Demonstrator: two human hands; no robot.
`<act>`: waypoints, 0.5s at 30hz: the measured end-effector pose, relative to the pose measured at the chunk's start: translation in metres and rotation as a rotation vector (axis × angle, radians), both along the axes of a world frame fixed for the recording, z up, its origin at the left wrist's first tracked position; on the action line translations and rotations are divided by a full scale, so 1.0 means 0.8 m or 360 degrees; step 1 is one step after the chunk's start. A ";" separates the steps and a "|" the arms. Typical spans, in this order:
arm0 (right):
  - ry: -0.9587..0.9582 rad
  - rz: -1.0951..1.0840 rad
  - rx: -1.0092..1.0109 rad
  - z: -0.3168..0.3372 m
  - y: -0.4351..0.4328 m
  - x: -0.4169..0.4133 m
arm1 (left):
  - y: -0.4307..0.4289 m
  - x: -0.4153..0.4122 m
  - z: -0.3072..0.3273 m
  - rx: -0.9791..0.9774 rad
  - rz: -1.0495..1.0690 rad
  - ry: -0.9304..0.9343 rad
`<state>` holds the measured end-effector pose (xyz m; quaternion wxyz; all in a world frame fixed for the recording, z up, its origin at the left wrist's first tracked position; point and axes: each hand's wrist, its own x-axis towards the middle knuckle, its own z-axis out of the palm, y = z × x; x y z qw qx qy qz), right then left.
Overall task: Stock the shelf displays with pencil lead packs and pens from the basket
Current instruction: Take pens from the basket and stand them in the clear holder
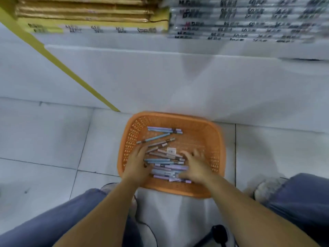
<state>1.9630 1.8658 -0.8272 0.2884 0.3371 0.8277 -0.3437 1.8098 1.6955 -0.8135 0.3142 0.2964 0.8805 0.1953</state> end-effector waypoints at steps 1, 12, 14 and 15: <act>0.0012 0.0064 0.0057 -0.007 -0.006 0.001 | 0.002 -0.004 -0.004 -0.0013 -0.0010 -0.0013; 0.0139 0.0139 0.0257 -0.039 -0.005 -0.017 | 0.017 -0.023 -0.045 -0.0195 -0.0071 0.0022; 0.0158 0.0069 0.0278 -0.040 -0.003 -0.018 | 0.021 -0.021 -0.045 -0.0205 -0.0038 0.0072; 0.0186 0.0009 0.0278 -0.039 -0.002 -0.017 | 0.024 -0.020 -0.044 -0.0223 -0.0030 0.0090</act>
